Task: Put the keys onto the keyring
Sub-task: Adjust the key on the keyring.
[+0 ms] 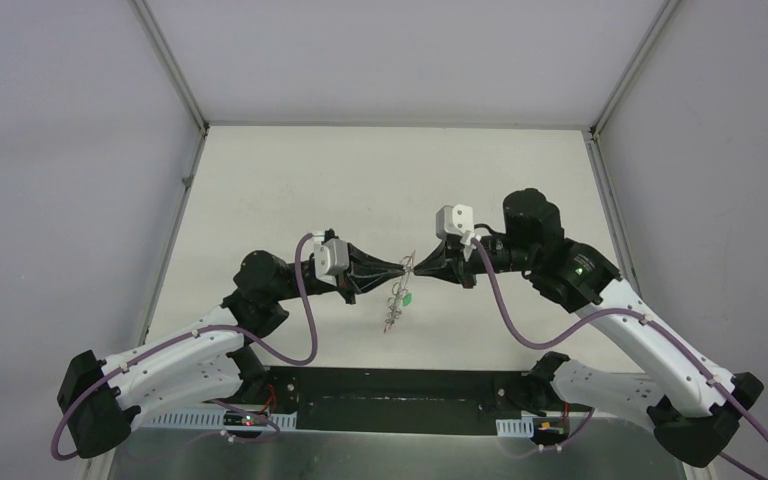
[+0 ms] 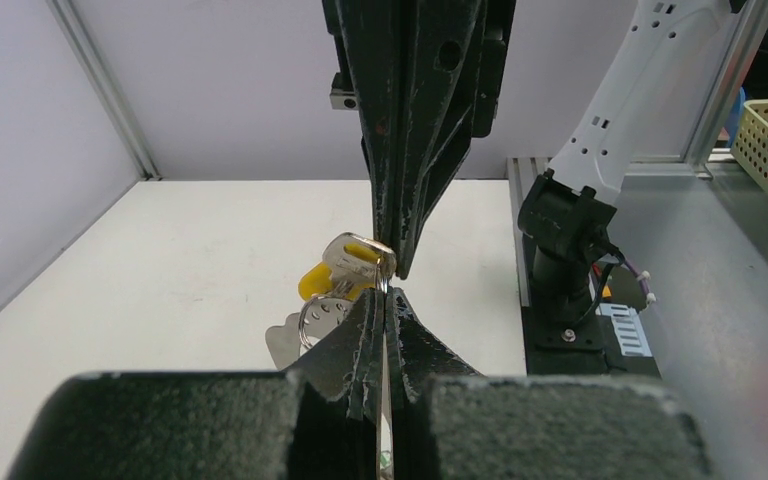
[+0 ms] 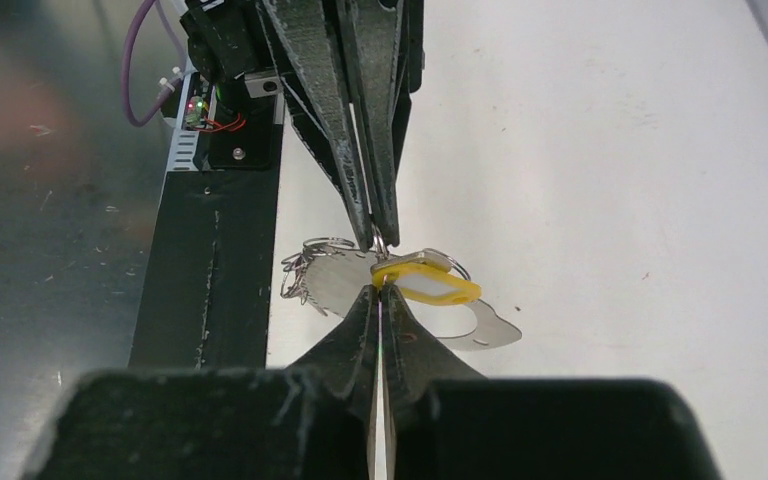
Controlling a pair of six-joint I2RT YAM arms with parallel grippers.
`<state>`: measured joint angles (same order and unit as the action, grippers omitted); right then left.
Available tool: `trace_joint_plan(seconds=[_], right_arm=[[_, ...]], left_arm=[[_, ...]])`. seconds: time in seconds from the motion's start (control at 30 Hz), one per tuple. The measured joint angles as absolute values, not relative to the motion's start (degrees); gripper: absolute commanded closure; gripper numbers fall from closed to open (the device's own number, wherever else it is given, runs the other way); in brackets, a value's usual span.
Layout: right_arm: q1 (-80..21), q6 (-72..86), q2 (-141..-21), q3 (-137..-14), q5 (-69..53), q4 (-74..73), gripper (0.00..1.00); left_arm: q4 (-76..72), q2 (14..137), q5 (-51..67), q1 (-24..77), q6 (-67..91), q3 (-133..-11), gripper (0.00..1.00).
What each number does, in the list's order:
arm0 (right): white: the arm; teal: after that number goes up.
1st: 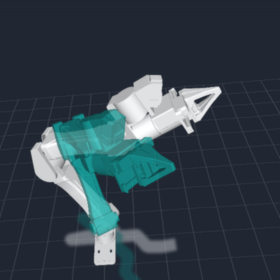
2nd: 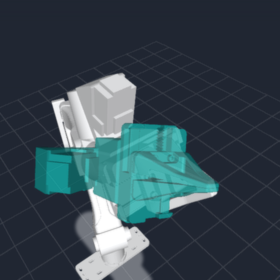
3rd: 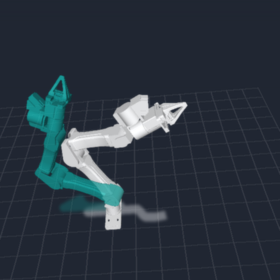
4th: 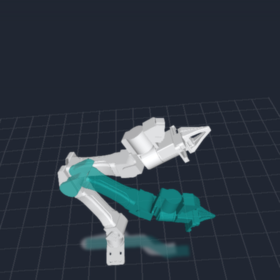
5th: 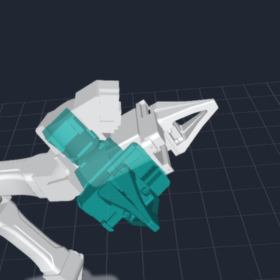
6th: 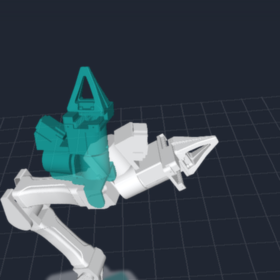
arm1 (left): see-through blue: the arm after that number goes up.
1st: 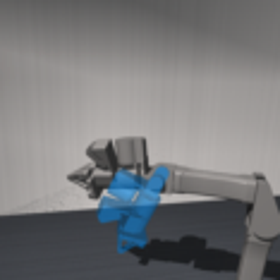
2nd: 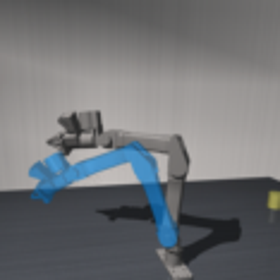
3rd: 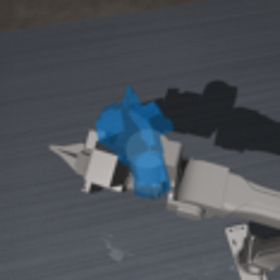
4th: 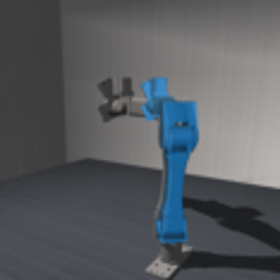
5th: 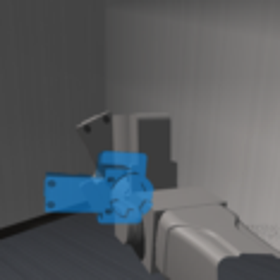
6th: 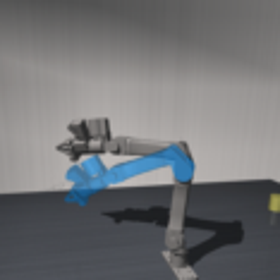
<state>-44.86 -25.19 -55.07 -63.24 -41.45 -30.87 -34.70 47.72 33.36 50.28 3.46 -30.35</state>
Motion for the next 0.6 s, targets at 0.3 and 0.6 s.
trace_joint_plan(seconds=[0.3,0.6], right_arm=[[-44.9,-18.1,-58.5,-62.6,-39.8,-31.6,1.00],[-44.9,-12.3,-59.2,-61.8,-39.4,-30.2,0.71]], left_arm=[[-36.0,47.8,33.5,50.3,3.4,-30.0,1.00],[-36.0,48.1,33.5,50.3,3.4,-29.9,1.00]])
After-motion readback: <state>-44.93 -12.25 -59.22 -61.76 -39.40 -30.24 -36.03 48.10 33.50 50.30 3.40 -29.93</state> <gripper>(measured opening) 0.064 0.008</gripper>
